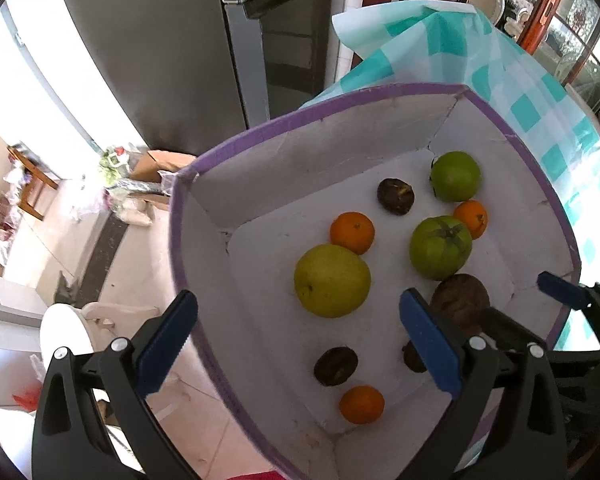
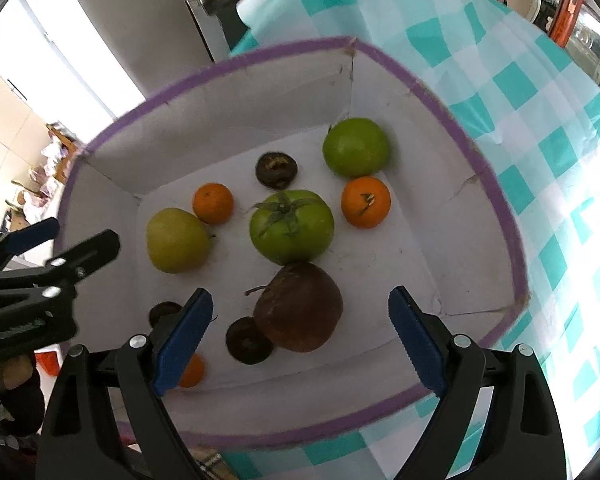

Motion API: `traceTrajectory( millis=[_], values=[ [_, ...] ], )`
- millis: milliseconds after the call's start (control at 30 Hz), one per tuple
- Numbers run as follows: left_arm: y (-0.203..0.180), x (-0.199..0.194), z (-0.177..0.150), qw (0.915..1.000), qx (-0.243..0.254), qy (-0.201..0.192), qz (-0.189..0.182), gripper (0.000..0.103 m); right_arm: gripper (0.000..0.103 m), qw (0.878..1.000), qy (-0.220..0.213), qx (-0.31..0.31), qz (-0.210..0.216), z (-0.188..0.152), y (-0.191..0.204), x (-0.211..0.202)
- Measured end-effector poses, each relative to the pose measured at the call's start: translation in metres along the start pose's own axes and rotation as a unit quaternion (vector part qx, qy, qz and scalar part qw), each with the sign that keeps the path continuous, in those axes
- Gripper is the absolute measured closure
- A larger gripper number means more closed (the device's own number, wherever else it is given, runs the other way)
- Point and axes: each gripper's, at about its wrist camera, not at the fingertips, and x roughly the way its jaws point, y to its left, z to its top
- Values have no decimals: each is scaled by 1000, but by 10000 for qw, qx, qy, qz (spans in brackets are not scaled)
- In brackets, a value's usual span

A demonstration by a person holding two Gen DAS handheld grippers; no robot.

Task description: Organize fruits

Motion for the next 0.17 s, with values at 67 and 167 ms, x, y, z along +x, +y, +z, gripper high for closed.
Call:
traceTrajectory(
  millis=[67,167],
  values=[
    [-5,-9,-2,9999,67,-73,60,2,16,9999,-138,58,41,-6,-2,-11],
    [-24,-32,-10,9988,234,-373,204,2,16,9977,-632,232,50,-27,-16,-44]
  ],
)
